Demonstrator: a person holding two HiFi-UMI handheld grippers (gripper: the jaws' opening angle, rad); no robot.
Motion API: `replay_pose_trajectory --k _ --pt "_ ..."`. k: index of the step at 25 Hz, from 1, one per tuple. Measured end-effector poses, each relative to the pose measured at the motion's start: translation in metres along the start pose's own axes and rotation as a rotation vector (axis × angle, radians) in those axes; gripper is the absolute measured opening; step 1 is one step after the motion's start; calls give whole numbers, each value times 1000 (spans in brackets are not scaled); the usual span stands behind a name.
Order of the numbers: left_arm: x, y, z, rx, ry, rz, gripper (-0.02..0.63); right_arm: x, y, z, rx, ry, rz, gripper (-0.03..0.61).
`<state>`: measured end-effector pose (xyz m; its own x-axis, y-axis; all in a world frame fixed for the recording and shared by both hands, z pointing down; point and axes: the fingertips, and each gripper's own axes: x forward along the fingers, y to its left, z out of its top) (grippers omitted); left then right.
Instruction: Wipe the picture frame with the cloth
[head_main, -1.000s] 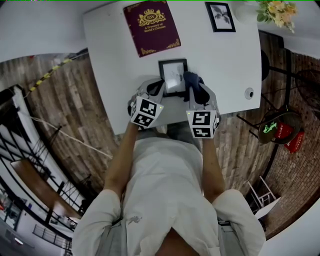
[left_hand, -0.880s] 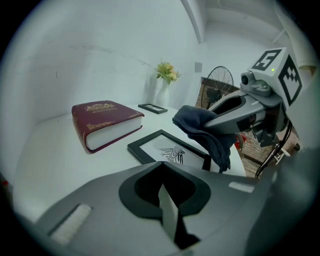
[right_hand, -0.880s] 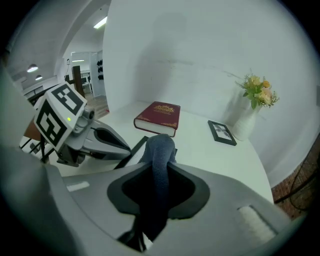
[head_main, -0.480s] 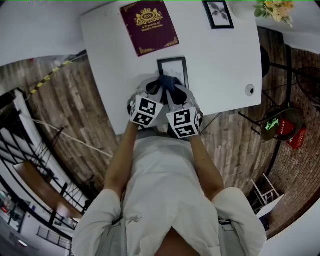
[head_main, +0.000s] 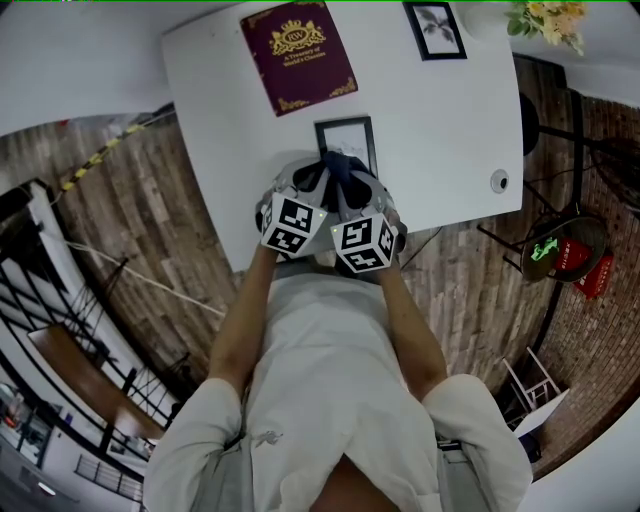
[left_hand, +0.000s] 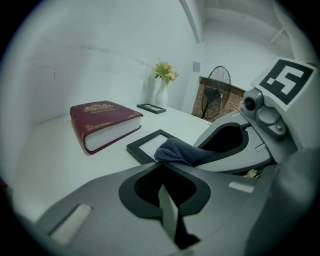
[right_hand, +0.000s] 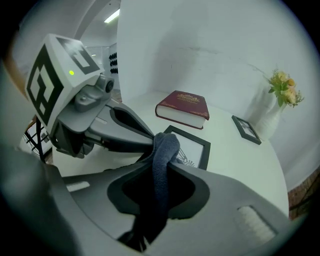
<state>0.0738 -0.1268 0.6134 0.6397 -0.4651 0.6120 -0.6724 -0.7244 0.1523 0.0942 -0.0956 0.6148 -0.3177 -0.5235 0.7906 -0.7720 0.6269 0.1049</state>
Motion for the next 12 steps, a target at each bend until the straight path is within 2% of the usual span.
replay_pose_trajectory --k 6,12 --pt "-2 2 -2 5 15 10 20 -10 -27 -14 -13 28 -74 71" --pt "0 2 -2 18 8 1 20 -21 -41 -20 11 20 -108 72"
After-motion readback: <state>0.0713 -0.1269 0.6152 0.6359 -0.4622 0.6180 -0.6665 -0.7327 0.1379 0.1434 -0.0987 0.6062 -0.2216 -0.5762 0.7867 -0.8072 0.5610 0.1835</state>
